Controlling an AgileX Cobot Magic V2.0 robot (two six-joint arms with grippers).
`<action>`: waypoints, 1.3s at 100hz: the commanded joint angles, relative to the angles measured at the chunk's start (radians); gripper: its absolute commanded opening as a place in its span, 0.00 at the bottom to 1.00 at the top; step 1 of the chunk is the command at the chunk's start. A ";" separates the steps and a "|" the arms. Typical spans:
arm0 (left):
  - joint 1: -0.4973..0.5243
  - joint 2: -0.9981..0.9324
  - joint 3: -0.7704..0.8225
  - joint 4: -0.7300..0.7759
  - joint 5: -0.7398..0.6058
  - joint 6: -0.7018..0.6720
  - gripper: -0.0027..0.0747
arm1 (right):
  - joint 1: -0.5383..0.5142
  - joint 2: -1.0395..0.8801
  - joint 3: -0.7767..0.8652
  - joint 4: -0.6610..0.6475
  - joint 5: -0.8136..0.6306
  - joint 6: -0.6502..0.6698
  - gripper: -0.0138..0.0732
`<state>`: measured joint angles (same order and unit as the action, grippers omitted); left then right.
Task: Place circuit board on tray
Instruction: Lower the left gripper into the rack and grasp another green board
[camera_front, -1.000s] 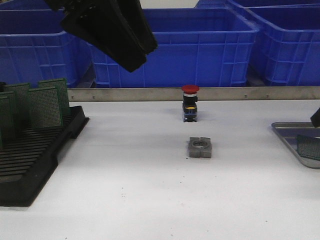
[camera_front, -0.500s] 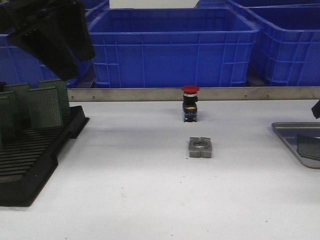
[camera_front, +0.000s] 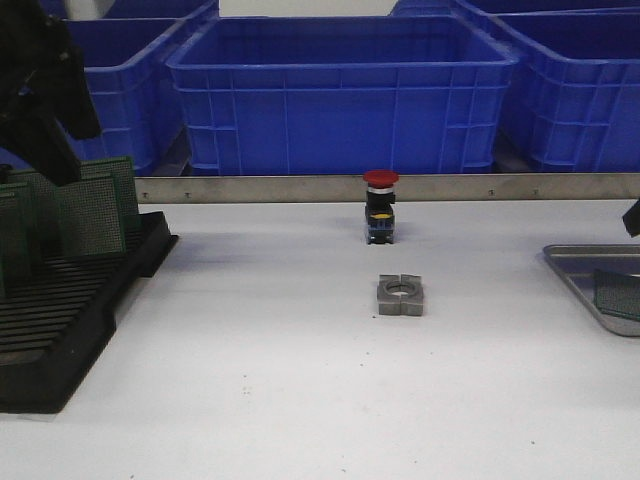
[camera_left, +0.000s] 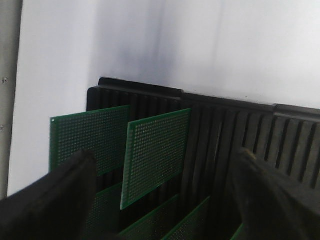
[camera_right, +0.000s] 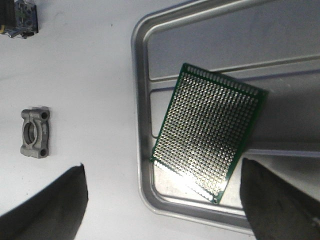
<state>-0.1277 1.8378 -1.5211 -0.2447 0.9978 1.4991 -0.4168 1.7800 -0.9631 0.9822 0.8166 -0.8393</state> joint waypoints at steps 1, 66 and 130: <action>0.003 -0.021 -0.033 -0.011 -0.036 -0.001 0.71 | -0.006 -0.050 -0.023 0.041 0.031 -0.004 0.89; 0.008 0.089 -0.033 0.049 -0.101 -0.003 0.71 | -0.006 -0.050 -0.023 0.041 0.033 -0.004 0.89; 0.011 0.096 -0.072 0.038 -0.011 -0.014 0.01 | -0.006 -0.050 -0.023 0.041 0.035 -0.004 0.89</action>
<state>-0.1199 1.9840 -1.5403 -0.1785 1.0017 1.5021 -0.4168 1.7800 -0.9631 0.9868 0.8185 -0.8393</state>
